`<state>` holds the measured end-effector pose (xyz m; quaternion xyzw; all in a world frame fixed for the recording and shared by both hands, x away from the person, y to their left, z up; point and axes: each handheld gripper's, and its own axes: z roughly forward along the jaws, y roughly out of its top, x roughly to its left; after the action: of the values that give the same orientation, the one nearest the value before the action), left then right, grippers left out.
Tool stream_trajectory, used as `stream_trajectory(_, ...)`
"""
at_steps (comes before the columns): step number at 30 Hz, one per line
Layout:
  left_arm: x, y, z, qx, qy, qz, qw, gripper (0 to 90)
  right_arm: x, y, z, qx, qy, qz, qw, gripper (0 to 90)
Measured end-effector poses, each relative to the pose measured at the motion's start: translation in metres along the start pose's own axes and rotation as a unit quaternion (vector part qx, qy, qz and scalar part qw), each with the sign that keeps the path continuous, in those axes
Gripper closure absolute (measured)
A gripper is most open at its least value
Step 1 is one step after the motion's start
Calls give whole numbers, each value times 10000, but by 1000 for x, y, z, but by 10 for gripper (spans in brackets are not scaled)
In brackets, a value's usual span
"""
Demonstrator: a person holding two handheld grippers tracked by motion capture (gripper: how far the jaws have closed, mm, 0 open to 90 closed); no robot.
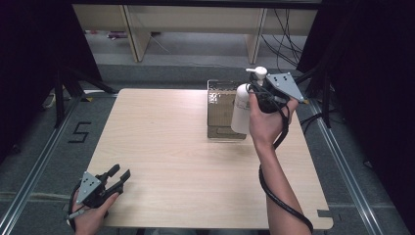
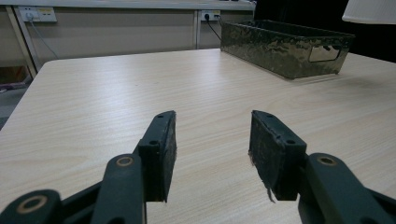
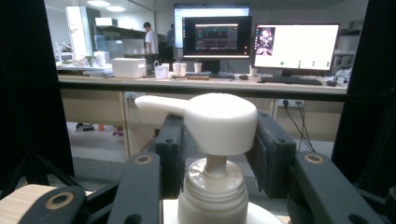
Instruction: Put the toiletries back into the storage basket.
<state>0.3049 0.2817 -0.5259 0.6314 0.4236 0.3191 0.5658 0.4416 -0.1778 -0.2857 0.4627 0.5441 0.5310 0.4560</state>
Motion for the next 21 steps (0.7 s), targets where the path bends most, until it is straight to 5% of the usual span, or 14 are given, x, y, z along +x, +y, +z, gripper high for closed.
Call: stream_trajectory(21,1,0,0,15,1,15,10000,508,8,6,28,69,110,34,9999,603)
